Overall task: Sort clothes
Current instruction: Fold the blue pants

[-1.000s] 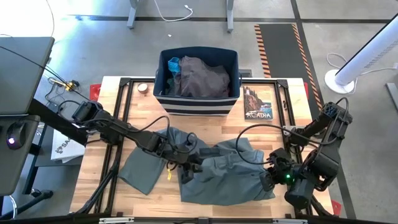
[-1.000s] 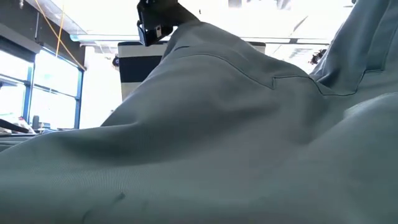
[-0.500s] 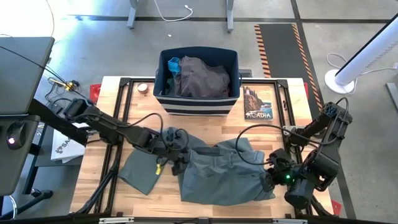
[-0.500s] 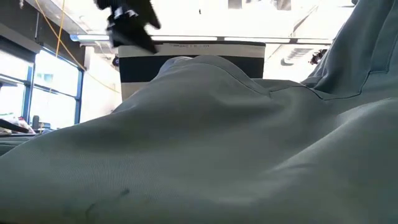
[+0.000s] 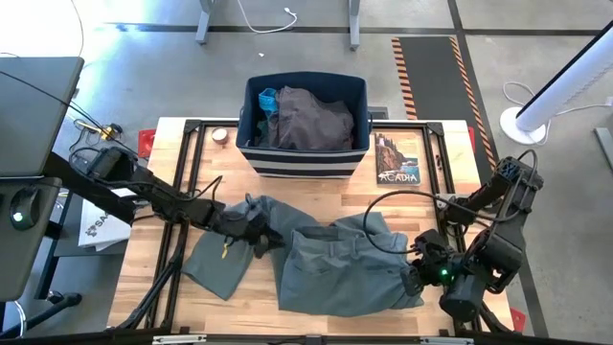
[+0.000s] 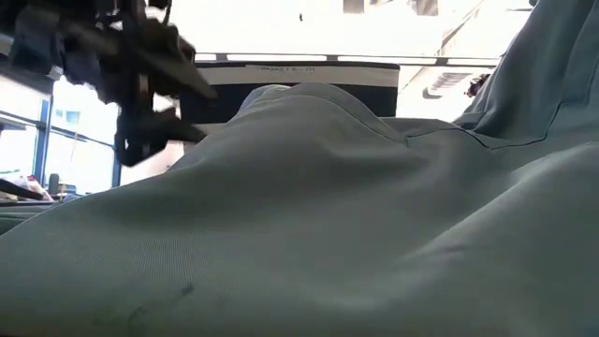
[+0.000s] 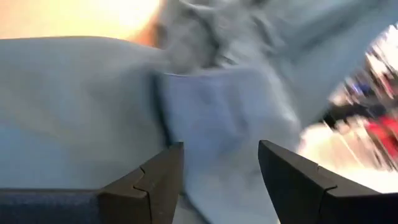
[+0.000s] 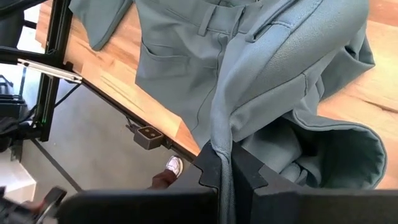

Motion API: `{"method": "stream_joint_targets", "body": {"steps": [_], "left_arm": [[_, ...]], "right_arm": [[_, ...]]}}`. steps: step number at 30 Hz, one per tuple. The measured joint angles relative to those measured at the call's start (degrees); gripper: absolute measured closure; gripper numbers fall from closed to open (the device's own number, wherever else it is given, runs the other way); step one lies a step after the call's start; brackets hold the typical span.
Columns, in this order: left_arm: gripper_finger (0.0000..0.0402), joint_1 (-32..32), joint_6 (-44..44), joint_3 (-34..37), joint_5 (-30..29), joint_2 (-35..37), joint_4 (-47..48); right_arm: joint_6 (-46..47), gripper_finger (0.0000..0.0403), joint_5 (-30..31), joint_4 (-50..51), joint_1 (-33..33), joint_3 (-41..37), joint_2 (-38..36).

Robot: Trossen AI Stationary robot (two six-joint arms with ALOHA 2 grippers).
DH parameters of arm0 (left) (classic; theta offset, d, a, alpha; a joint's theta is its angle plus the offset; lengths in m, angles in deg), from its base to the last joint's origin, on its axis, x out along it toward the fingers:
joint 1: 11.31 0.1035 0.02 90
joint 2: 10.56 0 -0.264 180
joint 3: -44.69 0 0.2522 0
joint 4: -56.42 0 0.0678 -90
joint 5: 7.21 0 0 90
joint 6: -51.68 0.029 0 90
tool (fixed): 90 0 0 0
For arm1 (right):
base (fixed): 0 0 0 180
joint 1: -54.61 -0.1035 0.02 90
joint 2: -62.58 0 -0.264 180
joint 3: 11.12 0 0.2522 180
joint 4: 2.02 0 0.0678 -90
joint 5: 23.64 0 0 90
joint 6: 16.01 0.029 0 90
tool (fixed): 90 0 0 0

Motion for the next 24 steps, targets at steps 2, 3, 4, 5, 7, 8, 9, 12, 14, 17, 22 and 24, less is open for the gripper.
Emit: {"method": "stream_joint_targets", "body": {"steps": [2,3,4,5,7,8,9,12,14,17,22,24], "left_arm": [[0.0199,0.3,-2.0,1.7,-2.5,0.0,-1.3],[0.0199,0.4,-2.8,2.2,-3.3,0.0,-2.0],[0.0199,0.7,-3.4,2.5,-4.0,-0.2,-3.0],[0.0199,1.0,-3.4,2.4,-4.5,-0.4,-4.2],[0.0199,1.9,-2.6,2.5,-4.3,-0.9,-7.8],[0.0199,2.4,-2.2,2.4,-3.3,-1.3,-10.4],[0.0199,3.0,-2.0,2.3,-2.5,-1.7,-12.3],[0.0199,4.5,-3.1,2.4,-0.5,-2.5,-12.9],[0.0199,5.2,-3.6,2.4,-0.3,-2.8,-11.9],[0.0199,6.0,-3.8,2.4,-0.2,-2.8,-12.0],[0.0199,6.5,-2.5,0.2,0.9,-3.4,-11.5],[0.0199,6.6,-3.1,-0.9,1.3,-4.6,-10.0]], "right_arm": [[0.0,0.0403,-0.5,-0.3,0.0,0.0,-0.4],[0.0,0.0403,-0.6,-0.4,0.0,0.0,-0.6],[0.0,0.0403,-0.6,-0.4,0.0,0.0,-0.8],[0.0,0.0403,-0.6,-0.4,0.0,0.0,-1.0],[0.0,0.0403,-0.6,-0.3,0.0,0.0,-1.5],[0.0,0.0403,-0.6,-0.3,0.0,0.0,-1.6],[-0.3,0.0403,-0.6,-0.3,0.0,0.0,-1.8],[-0.8,0.0403,-0.6,-0.2,0.1,0.0,-2.0],[-1.1,0.0403,-0.6,-0.1,0.1,0.0,-2.1],[-1.1,0.0402,-0.6,0.1,0.1,0.0,-2.3],[-1.1,0.0402,-0.6,0.7,0.1,0.0,-2.3],[-1.1,0.0402,-0.5,0.7,0.1,0.0,-2.3]]}}
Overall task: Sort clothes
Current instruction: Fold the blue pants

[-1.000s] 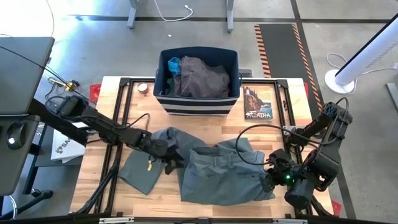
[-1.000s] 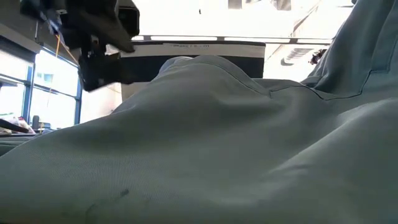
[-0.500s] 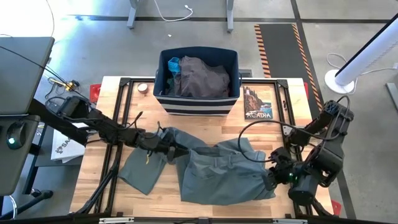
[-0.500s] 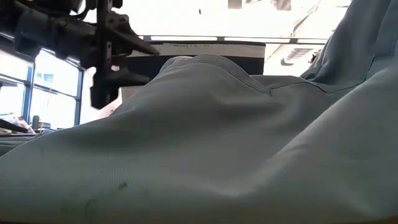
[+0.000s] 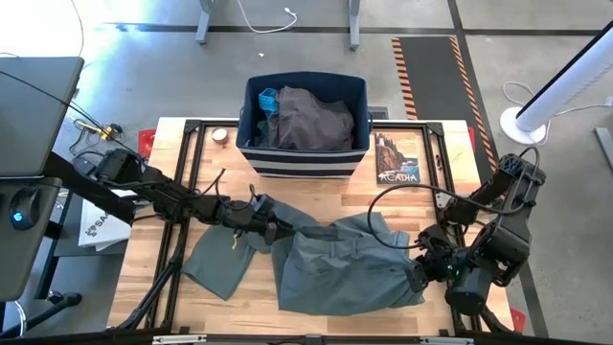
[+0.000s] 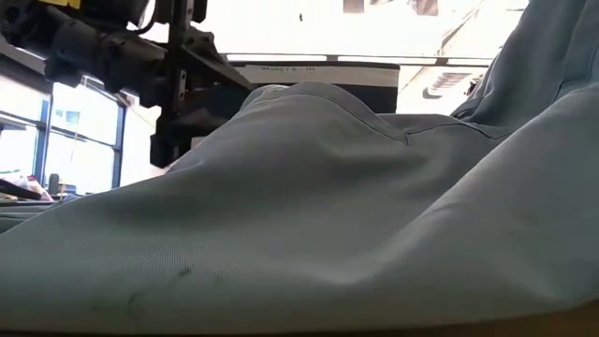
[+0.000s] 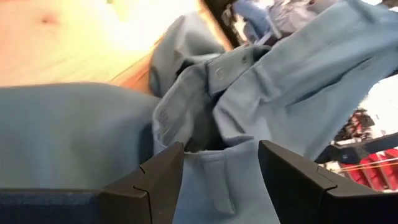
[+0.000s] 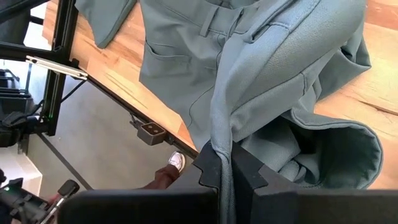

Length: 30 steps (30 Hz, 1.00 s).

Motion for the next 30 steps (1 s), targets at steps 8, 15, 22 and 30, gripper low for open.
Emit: {"method": "stream_joint_targets", "body": {"steps": [8,15,22,30], "left_arm": [[0.0199,0.2,3.6,-3.7,3.4,-4.7,3.3],[0.0199,0.2,8.0,-5.5,3.7,-6.3,3.3],[0.0199,0.4,8.4,-9.4,4.7,-11.4,3.1],[0.0302,0.8,7.3,-14.3,7.2,-14.4,14.4]], "right_arm": [[0.0,0.0402,0.0,-0.1,0.0,0.0,0.0],[0.0,0.0402,-0.4,-0.5,0.0,0.0,0.0],[0.0,0.0402,-0.4,-0.5,0.0,0.0,0.0],[0.0,0.0402,-0.5,-0.5,0.0,0.0,0.0]]}}
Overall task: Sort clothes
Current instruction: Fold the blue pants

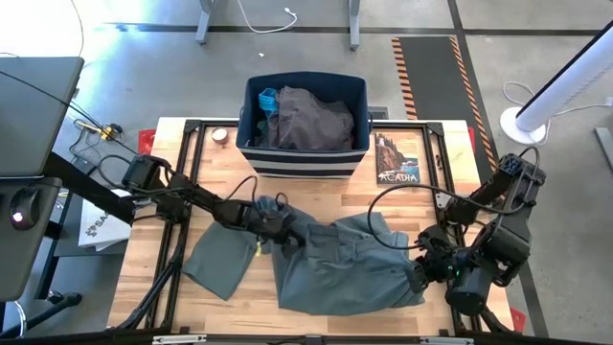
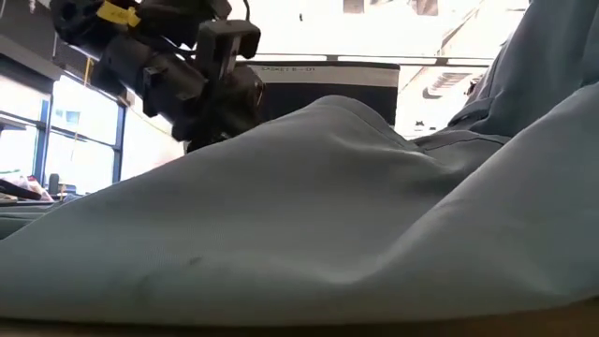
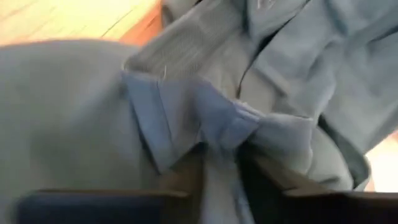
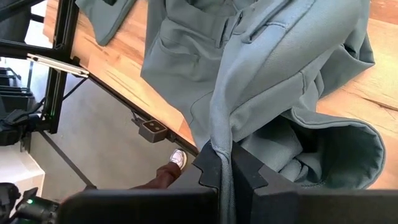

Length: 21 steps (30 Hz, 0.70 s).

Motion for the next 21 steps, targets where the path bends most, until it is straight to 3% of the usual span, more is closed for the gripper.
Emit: {"method": "stream_joint_targets", "body": {"steps": [3,9,15,18,21], "left_arm": [[0.0383,0.0,1.0,-0.4,0.5,0.6,2.9],[0.0399,0.0,3.2,-0.4,-0.4,6.2,3.3],[0.0401,0.0,5.5,-0.4,-2.0,16.7,6.5],[0.0401,0.0,6.2,-0.3,-1.5,23.5,6.9],[0.0401,0.0,7.6,-0.3,-2.7,31.4,6.6]], "right_arm": [[0.0,0.0402,0.0,0.0,0.0,0.0,0.0],[-0.4,0.0402,0.0,0.3,0.0,0.0,0.0],[-1.2,0.0402,0.7,0.8,0.0,0.0,0.0],[-4.3,0.0402,6.8,0.9,0.0,0.0,0.0],[-7.8,0.0402,17.8,2.5,0.0,0.0,0.0]]}}
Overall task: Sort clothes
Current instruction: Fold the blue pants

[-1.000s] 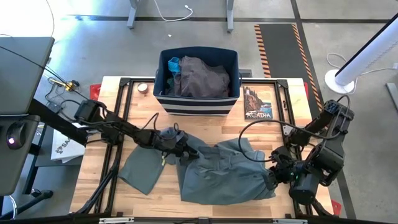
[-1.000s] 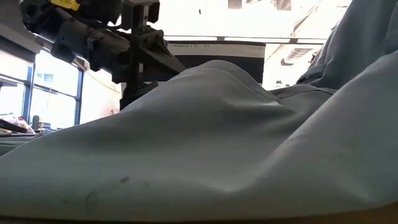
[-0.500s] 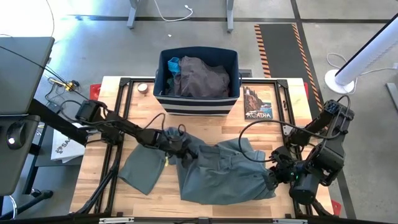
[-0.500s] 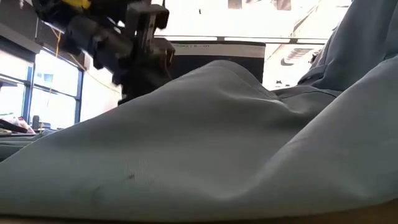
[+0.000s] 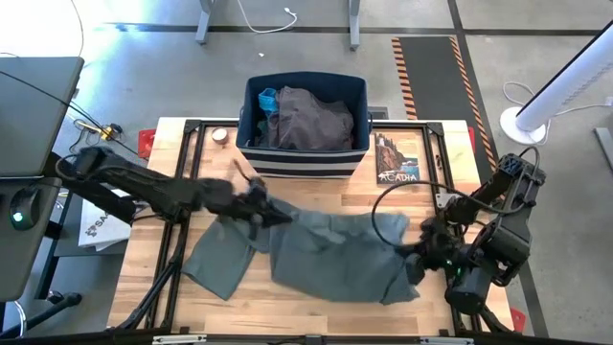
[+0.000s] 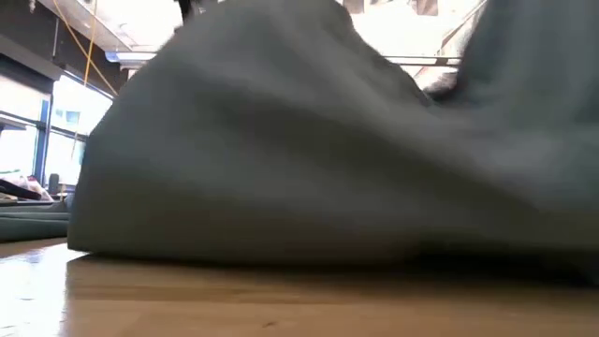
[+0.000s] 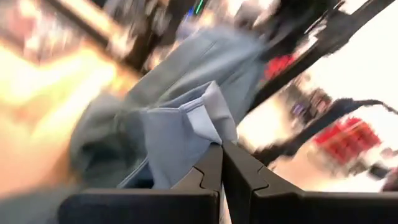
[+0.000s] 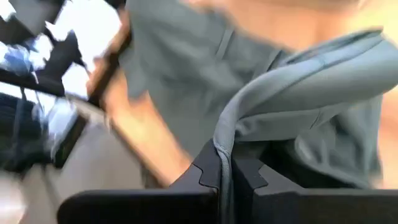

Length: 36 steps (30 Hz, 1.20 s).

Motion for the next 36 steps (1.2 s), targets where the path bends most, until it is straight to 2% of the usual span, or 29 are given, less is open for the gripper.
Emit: {"method": "stream_joint_targets", "body": {"steps": [4,7,11,14,18,20,22,24,26,28,31,36], "left_arm": [[0.0401,0.1,2.8,-0.9,-6.1,10.8,-0.6],[0.0401,0.3,6.7,-4.3,-11.1,17.2,-0.7],[0.0401,0.8,14.4,-13.0,-12.8,20.7,-0.4],[0.0401,0.8,21.7,-22.2,-12.5,19.9,0.7],[0.0401,0.7,28.7,-35.4,-12.7,15.8,6.5],[0.0401,0.8,30.9,-42.5,-14.1,12.6,10.6],[0.0401,0.8,32.5,-49.2,-16.0,9.0,15.1],[0.0401,0.8,33.5,-56.0,-17.3,5.0,19.4],[0.0401,1.0,33.8,-62.2,-17.4,0.9,24.6],[0.0401,1.4,32.1,-67.5,-17.4,-2.9,30.7],[0.0401,2.4,25.4,-73.1,-17.3,-7.3,38.8],[0.0401,4.6,17.8,-74.9,-11.4,-10.8,42.1]], "right_arm": [[-1.1,0.0402,18.2,6.9,0.4,0.0,-0.4],[-0.7,0.0402,29.5,9.5,1.9,0.0,-2.2],[-9.7,0.0402,43.5,3.6,3.5,0.0,-6.7],[-22.0,0.0402,47.9,-5.4,3.8,0.0,-10.6],[-46.4,0.0402,47.4,-23.0,6.1,1.7,-14.6],[-61.7,0.0402,43.4,-32.1,8.3,4.5,-15.7],[-76.9,0.0402,36.5,-41.9,11.4,8.1,-16.2],[-90.1,0.0402,24.8,-50.0,14.7,12.2,-16.3],[-98.3,0.0402,13.3,-55.4,18.0,15.6,-15.9],[-101.6,0.0402,7.7,-58.2,20.4,18.3,-15.1],[-101.2,0.0402,6.5,-55.6,21.9,20.6,-14.2],[-92.2,0.0402,4.2,-46.8,23.0,18.0,-14.1]]}}
